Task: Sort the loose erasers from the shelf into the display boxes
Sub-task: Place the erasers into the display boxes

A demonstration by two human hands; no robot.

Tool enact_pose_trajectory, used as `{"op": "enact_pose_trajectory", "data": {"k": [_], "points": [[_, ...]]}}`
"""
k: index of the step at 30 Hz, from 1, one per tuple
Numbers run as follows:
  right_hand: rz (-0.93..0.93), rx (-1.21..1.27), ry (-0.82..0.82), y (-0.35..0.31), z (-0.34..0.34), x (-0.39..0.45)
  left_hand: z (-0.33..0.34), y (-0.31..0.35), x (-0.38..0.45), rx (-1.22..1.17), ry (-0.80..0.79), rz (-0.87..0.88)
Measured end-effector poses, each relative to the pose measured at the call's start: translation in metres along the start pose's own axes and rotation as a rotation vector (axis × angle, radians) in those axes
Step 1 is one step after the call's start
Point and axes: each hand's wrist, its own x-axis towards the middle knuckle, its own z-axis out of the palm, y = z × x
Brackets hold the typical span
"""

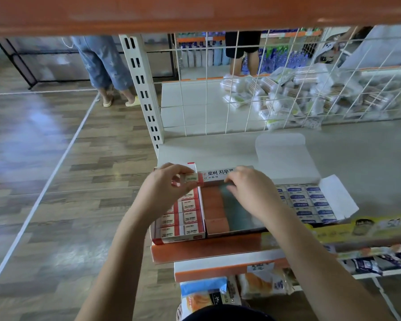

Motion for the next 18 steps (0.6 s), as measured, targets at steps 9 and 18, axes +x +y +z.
{"op": "enact_pose_trajectory", "data": {"k": [9, 18], "points": [[0.009, 0.036, 0.023, -0.015, -0.001, 0.002, -0.027, -0.023, -0.011, 0.149, 0.122, -0.030], [0.014, 0.108, -0.017, -0.045, 0.000, 0.006, -0.001, -0.015, 0.006, 0.393, 0.086, 0.028]]}}
